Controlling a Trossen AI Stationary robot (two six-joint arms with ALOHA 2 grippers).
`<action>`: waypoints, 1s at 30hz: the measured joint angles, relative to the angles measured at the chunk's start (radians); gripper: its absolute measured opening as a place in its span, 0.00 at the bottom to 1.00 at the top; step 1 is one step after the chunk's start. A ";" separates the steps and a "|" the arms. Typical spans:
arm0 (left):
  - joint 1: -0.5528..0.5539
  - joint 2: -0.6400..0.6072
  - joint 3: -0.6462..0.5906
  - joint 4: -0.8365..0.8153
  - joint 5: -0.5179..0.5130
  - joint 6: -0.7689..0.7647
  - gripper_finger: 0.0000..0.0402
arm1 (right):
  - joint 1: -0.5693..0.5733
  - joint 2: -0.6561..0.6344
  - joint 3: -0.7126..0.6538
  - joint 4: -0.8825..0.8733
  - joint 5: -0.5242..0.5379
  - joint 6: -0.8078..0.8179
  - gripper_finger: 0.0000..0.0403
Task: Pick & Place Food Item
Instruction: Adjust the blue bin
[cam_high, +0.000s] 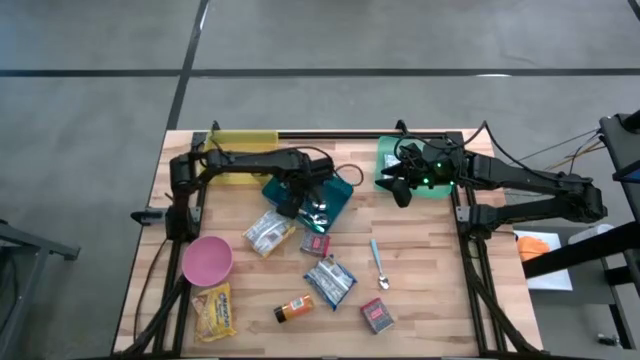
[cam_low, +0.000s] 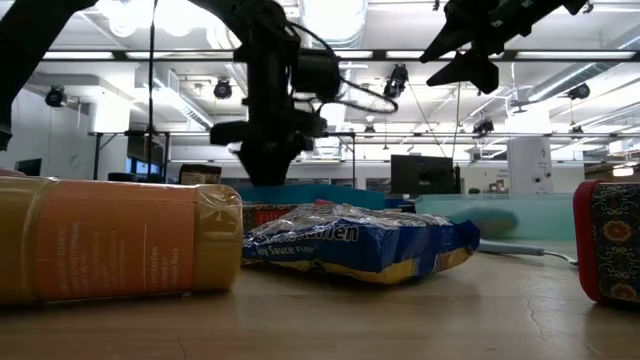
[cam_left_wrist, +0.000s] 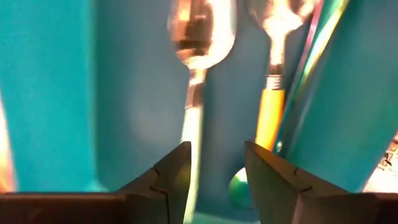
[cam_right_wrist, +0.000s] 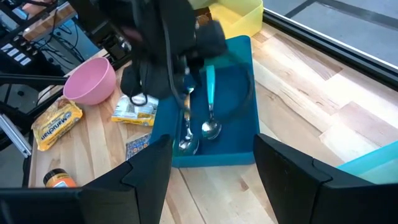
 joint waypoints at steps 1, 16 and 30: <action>0.003 -0.011 0.010 -0.001 -0.003 -0.014 0.38 | 0.000 0.000 0.000 0.000 0.000 0.000 0.55; -0.078 -0.173 0.007 -0.179 0.231 0.014 0.01 | 0.000 0.000 0.000 -0.003 -0.005 -0.010 0.55; -0.135 -0.171 -0.192 0.042 0.252 -0.024 0.00 | 0.007 0.000 0.000 -0.004 -0.025 -0.007 0.55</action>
